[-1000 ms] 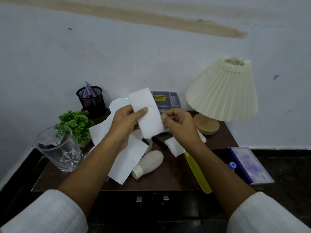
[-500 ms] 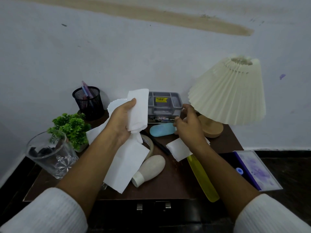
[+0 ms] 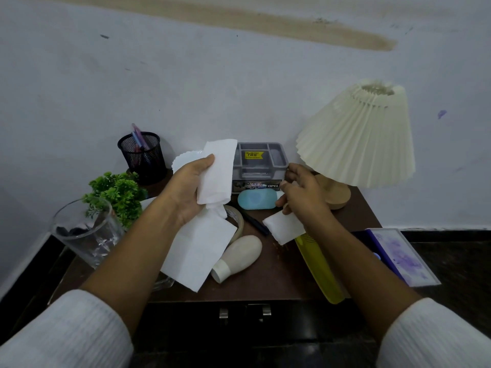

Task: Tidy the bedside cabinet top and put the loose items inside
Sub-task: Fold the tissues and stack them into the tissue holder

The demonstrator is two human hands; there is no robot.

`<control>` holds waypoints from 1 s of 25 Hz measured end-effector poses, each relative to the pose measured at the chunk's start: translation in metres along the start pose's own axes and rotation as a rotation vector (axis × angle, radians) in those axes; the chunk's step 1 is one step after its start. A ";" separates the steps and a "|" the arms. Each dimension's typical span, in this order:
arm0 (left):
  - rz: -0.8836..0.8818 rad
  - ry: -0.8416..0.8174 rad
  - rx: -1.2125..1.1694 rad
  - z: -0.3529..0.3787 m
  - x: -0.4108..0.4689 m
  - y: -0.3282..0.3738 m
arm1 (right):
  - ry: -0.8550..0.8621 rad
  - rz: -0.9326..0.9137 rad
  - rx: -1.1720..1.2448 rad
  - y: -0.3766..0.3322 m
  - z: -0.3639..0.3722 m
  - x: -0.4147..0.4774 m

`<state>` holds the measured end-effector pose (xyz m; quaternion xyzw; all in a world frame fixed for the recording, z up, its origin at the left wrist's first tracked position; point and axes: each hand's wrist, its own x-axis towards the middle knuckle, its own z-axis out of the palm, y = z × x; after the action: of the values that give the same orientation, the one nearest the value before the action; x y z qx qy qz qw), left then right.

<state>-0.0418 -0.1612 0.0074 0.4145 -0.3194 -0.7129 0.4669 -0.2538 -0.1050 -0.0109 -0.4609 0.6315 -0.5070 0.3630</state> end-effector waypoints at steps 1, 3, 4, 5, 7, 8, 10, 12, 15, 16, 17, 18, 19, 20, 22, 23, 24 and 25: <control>-0.006 0.000 0.004 0.000 -0.003 0.001 | -0.004 -0.001 -0.007 -0.001 -0.001 -0.003; -0.013 0.005 0.014 -0.001 -0.010 0.002 | -0.019 0.005 -0.035 -0.001 -0.004 -0.008; -0.018 0.006 0.020 -0.002 -0.013 0.002 | -0.028 0.009 -0.048 0.000 -0.004 -0.009; -0.024 0.009 0.027 -0.003 -0.016 0.002 | -0.034 0.008 -0.062 0.001 -0.004 -0.010; -0.028 0.012 0.037 -0.006 -0.021 0.002 | -0.048 -0.003 -0.081 0.003 -0.005 -0.012; -0.028 0.013 0.039 -0.007 -0.023 0.002 | -0.056 -0.013 -0.088 0.004 -0.006 -0.013; -0.029 0.012 0.039 -0.008 -0.028 0.002 | -0.068 -0.026 -0.100 0.006 -0.007 -0.015; -0.033 0.012 0.044 -0.009 -0.032 0.001 | -0.068 -0.024 -0.106 0.006 -0.008 -0.019; -0.035 0.023 0.055 -0.010 -0.037 0.001 | -0.072 -0.013 -0.097 0.003 -0.008 -0.023; -0.033 0.027 0.063 -0.010 -0.039 0.000 | -0.079 -0.003 -0.091 0.002 -0.008 -0.025; -0.029 0.032 0.076 -0.010 -0.040 0.000 | -0.077 0.009 -0.092 0.001 -0.008 -0.026; -0.020 0.043 0.093 -0.010 -0.040 0.000 | -0.058 0.008 -0.115 -0.001 -0.008 -0.028; -0.001 0.063 0.118 -0.009 -0.040 -0.001 | -0.013 -0.020 -0.180 -0.002 -0.007 -0.029; 0.036 0.093 0.152 -0.009 -0.040 -0.001 | 0.041 -0.078 -0.277 -0.003 -0.005 -0.031; 0.141 0.156 0.246 -0.005 -0.041 0.001 | 0.136 -0.224 -0.448 -0.006 0.001 -0.037; 0.195 0.165 0.283 -0.003 -0.043 0.002 | 0.166 -0.299 -0.465 -0.010 0.005 -0.040; 0.240 0.153 0.304 0.000 -0.046 0.003 | 0.171 -0.357 -0.433 -0.014 0.008 -0.043; 0.274 0.127 0.314 0.002 -0.048 0.004 | 0.147 -0.385 -0.356 -0.019 0.012 -0.045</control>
<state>-0.0312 -0.1178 0.0256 0.4787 -0.4498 -0.5569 0.5083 -0.2248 -0.0671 0.0048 -0.5910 0.6361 -0.4797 0.1265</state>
